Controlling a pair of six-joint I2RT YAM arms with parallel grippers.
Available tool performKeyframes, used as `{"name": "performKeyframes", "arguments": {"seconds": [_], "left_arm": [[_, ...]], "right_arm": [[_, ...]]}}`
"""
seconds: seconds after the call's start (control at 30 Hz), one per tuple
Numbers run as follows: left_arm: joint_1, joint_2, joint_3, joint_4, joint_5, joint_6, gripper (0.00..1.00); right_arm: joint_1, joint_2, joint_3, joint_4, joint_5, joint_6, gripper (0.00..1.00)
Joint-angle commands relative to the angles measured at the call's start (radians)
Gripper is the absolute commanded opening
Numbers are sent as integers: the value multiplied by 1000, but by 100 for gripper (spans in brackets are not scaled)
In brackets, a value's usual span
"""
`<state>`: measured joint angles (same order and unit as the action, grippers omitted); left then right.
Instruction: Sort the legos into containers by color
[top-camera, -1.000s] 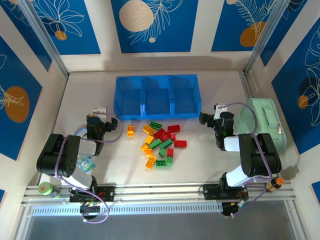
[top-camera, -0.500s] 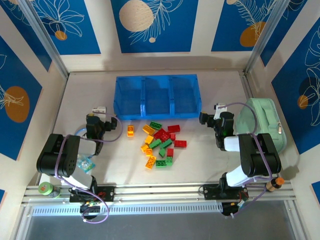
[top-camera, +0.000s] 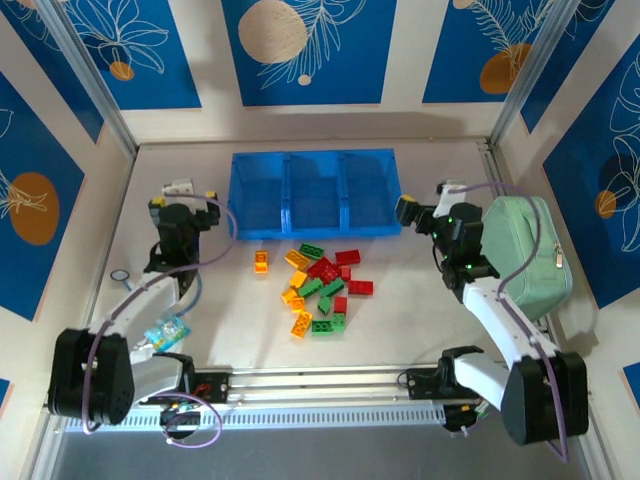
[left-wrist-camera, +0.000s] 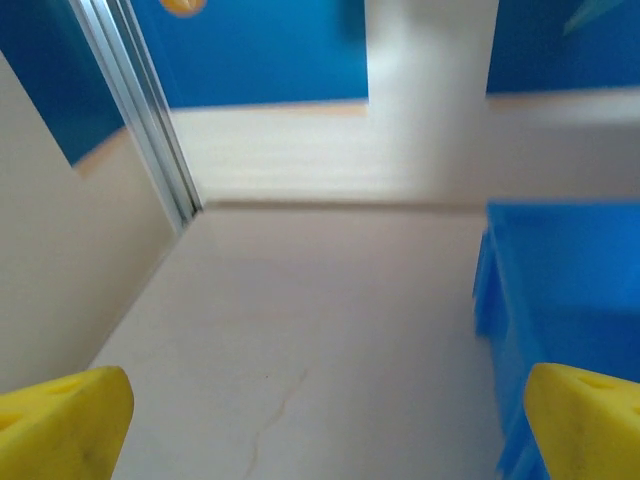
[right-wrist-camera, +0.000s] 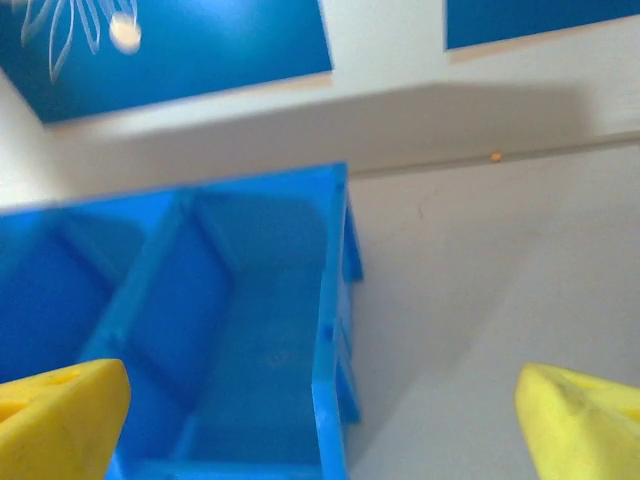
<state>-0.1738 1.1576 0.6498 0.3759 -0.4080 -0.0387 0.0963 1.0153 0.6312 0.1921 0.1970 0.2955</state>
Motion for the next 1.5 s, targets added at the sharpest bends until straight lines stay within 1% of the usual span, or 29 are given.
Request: {"name": "performKeyframes", "arguments": {"seconds": [0.0, 0.07, 0.13, 0.2, 0.27, 0.33, 0.37, 0.47, 0.57, 0.7, 0.87, 1.0, 1.17, 1.3, 1.47], "left_arm": [[-26, -44, 106, -348, 72, -129, 100], [-66, -65, 147, -449, 97, -175, 100], [-130, -80, 173, -529, 72, -184, 100], [-195, -83, 203, -617, 72, -195, 100], [-260, -79, 225, -712, 96, -221, 100], [-312, -83, 226, -772, 112, -277, 100], [-331, -88, 212, -786, 136, -309, 99], [-388, -100, 157, -775, 218, -383, 97], [-431, -78, 114, -764, 221, -409, 96], [-437, -19, 94, -755, 236, -439, 96], [-437, 62, 103, -716, 229, -468, 95], [-436, 161, 152, -713, 235, -476, 94], [-434, 271, 205, -720, 211, -494, 91], [-432, 331, 219, -702, 202, -501, 89], [-420, 385, 238, -705, 160, -520, 86]], "right_arm": [[-57, 14, 62, -339, -181, 206, 99], [-21, 27, 103, -404, -168, 216, 99], [27, 21, 136, -446, -115, 206, 99], [75, 20, 184, -507, -67, 189, 99], [124, 31, 239, -576, -28, 169, 99], [163, 49, 285, -639, -8, 162, 100], [175, 59, 302, -662, -18, 157, 99], [193, 92, 331, -698, -67, 153, 91], [212, 118, 335, -707, -92, 155, 86], [253, 140, 331, -703, -91, 155, 85], [289, 145, 319, -705, -76, 165, 82], [301, 140, 306, -706, -82, 175, 82], [312, 133, 293, -720, -88, 180, 80], [316, 113, 268, -716, -84, 183, 79], [316, 97, 245, -704, -86, 183, 78]]}}
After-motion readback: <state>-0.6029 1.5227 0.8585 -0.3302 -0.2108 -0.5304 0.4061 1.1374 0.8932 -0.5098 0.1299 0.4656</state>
